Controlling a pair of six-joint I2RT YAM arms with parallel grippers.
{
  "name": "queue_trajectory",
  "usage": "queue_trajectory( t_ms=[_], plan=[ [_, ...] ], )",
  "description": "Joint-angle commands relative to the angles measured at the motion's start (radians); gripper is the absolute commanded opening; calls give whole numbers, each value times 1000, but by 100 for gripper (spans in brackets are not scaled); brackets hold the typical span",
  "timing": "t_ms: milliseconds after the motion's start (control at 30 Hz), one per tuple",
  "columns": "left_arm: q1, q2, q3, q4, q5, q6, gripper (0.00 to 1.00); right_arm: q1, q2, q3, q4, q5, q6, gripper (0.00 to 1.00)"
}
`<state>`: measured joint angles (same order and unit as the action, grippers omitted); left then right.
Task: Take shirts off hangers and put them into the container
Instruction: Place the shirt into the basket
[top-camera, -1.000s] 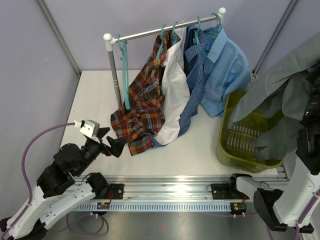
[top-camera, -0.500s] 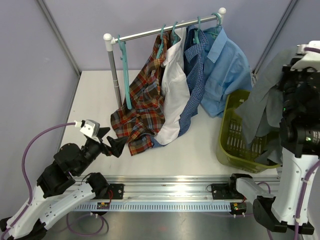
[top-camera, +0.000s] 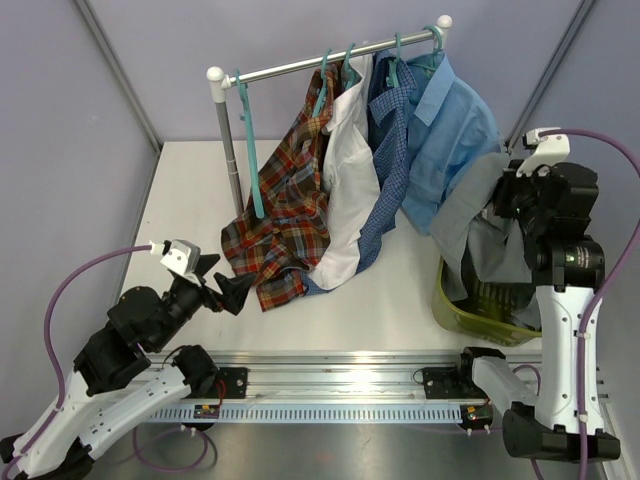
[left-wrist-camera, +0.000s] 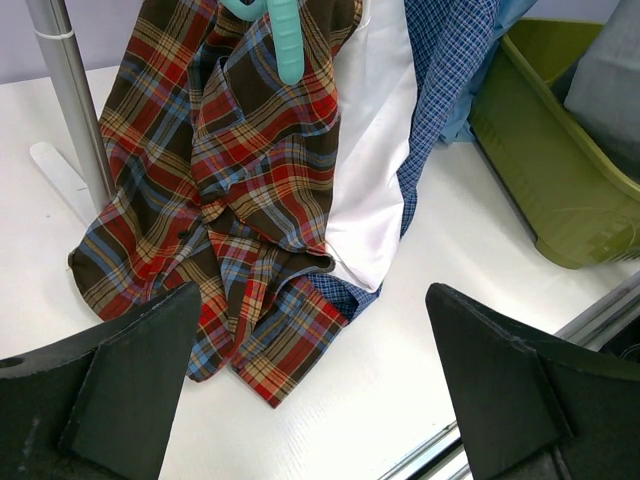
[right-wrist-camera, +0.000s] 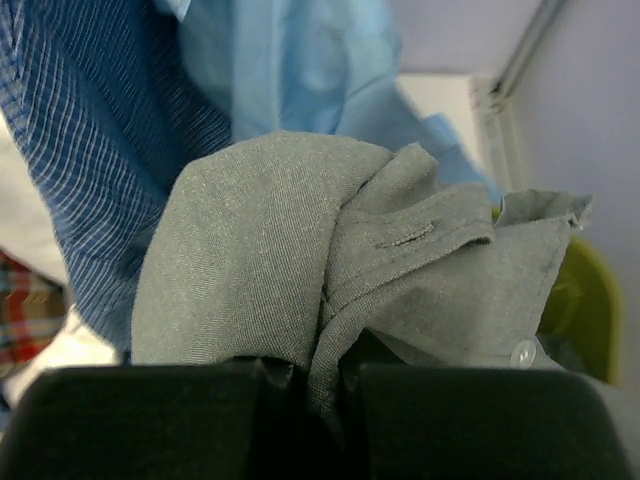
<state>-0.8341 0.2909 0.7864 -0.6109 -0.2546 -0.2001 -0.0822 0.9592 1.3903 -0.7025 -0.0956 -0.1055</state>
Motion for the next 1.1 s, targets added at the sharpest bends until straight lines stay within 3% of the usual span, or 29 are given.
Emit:
queue_trajectory(
  t_ms=[0, 200, 233, 367, 633, 700, 867, 1067],
  plan=[
    [1, -4, 7, 34, 8, 19, 99, -36, -19, -86, 43, -209, 96, 0],
    [1, -15, 8, 13, 6, 21, 99, -233, 10, -183, 43, -338, 168, 0],
    [1, -18, 11, 14, 6, 22, 99, -314, 25, -198, 40, -364, 168, 0],
    [1, -15, 20, 10, 18, 24, 99, -408, 72, -269, 49, -388, 98, 0],
    [1, 40, 43, 95, 115, -25, 99, -410, 119, -459, 48, -427, -313, 0],
    [1, 74, 59, 126, 136, -36, 99, -409, 180, -471, 14, -432, -403, 5],
    [1, 139, 97, 186, 215, -67, 99, -410, 346, -496, -9, -375, -514, 14],
    [1, 197, 128, 244, 248, -87, 99, -409, 461, -548, 87, -250, -548, 22]
  ],
)
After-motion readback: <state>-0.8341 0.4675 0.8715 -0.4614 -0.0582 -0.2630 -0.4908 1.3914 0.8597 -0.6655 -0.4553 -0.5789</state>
